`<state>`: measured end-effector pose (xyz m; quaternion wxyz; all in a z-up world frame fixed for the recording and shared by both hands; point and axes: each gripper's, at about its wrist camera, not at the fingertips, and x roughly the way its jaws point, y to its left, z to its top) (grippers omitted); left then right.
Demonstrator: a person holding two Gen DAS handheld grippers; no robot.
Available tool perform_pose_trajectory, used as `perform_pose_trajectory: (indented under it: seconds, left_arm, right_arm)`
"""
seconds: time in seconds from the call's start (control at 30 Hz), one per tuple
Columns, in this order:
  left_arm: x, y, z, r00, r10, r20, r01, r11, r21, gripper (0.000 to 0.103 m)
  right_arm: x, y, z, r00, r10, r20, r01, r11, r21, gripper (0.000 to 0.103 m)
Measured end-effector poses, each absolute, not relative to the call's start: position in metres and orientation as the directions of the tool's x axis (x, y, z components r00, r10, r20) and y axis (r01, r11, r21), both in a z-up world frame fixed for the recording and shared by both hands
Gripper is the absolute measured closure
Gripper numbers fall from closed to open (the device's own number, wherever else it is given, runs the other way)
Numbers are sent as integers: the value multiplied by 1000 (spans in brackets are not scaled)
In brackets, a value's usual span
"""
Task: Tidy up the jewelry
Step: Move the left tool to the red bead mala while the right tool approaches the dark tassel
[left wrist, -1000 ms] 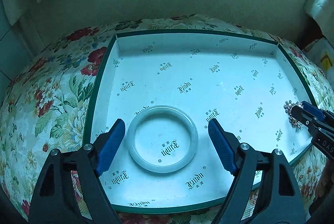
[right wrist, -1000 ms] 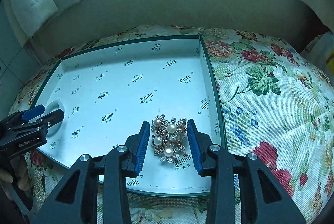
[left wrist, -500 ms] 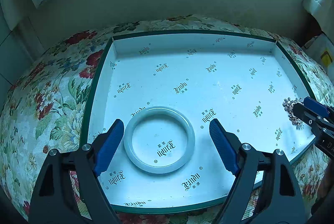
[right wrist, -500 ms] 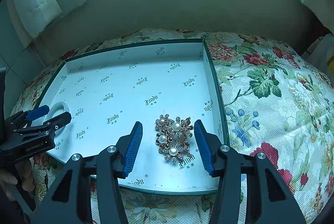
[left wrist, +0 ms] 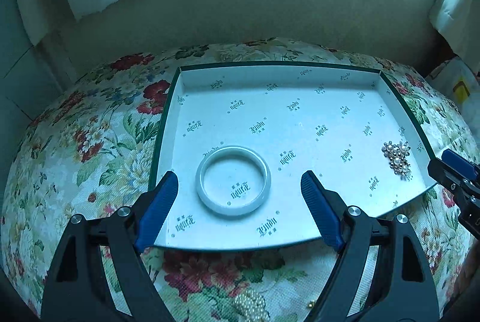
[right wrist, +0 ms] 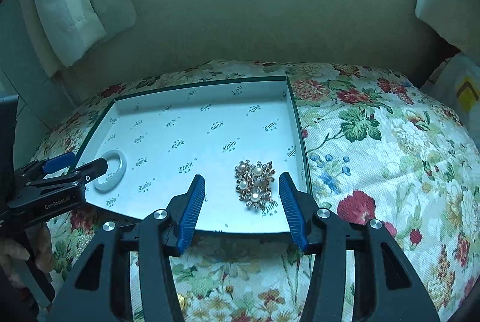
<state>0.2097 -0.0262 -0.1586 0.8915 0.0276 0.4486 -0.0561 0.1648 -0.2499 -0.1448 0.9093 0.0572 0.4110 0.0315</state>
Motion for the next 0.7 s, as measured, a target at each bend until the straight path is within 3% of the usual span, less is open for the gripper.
perform_pose_trajectory:
  seconds: [0.7]
  left_arm:
    - [61,-7,-159,512,-87,-854,85,995,-50,19]
  right_arm:
    - [20,-215,-174,519,178,-836,-101,984,147,53]
